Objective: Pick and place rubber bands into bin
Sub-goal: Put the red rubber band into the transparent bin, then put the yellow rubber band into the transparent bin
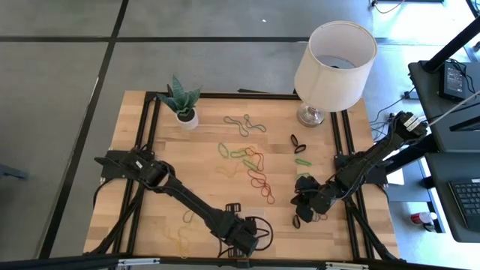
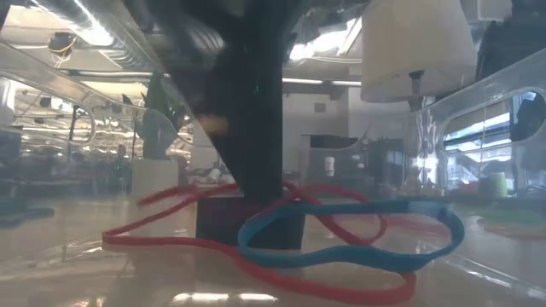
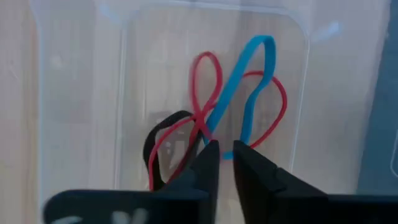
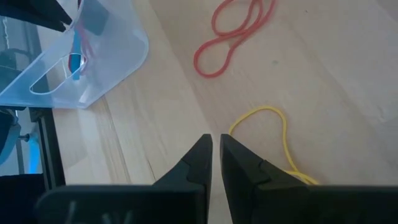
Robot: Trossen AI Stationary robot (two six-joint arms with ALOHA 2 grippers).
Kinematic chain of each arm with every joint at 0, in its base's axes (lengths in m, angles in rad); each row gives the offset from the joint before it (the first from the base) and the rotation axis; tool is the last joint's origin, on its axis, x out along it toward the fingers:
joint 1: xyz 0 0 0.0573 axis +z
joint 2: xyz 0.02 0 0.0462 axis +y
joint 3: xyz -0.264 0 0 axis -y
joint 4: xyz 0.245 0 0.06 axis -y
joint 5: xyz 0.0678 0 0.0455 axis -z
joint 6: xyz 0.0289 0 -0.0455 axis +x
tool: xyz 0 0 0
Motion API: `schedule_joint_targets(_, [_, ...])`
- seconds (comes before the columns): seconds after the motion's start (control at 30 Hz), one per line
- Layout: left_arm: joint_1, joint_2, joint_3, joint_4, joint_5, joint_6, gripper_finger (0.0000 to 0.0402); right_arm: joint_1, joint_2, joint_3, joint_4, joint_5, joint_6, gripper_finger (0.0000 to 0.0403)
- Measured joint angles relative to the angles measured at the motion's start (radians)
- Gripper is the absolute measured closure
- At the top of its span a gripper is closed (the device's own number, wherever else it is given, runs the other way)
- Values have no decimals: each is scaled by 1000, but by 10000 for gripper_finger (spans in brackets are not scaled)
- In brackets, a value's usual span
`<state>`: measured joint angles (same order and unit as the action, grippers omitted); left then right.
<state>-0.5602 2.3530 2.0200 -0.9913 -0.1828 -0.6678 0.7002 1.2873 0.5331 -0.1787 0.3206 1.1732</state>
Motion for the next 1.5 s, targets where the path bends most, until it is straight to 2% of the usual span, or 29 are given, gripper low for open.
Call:
schedule_joint_targets(0.27, [16,-61,0,-34,-23,10,266,0,0,0,-5,0,0,366])
schedule_joint_targets(0.4, [27,-125,0,-80,-26,10,247,0,0,0,-13,0,0,366])
schedule_joint_targets(0.53, [34,-195,1,-113,-36,9,244,0,0,0,-15,0,0,366])
schedule_joint_targets(0.7, [39,-263,1,-197,-95,42,275,0,0,0,-13,0,-1,366])
schedule_joint_targets(0.9, [41,-295,1,-327,-166,165,383,-1,0,0,-16,1,-38,366])
schedule_joint_targets(0.97, [39,-296,1,-345,-209,208,394,-1,0,1,-17,0,-89,366])
schedule_joint_targets(1.1, [36,-297,-15,-366,-218,264,400,-6,1,62,-119,0,-185,387])
schedule_joint_targets(1.17, [35,-306,-58,-361,-216,277,400,-17,1,107,-227,-1,-211,397])
schedule_joint_targets(1.3, [31,-383,-223,-269,-181,280,400,-47,9,190,-448,-8,-209,388])
schedule_joint_targets(1.5, [17,-655,-593,10,-174,231,400,-88,55,205,-552,-126,-244,371])
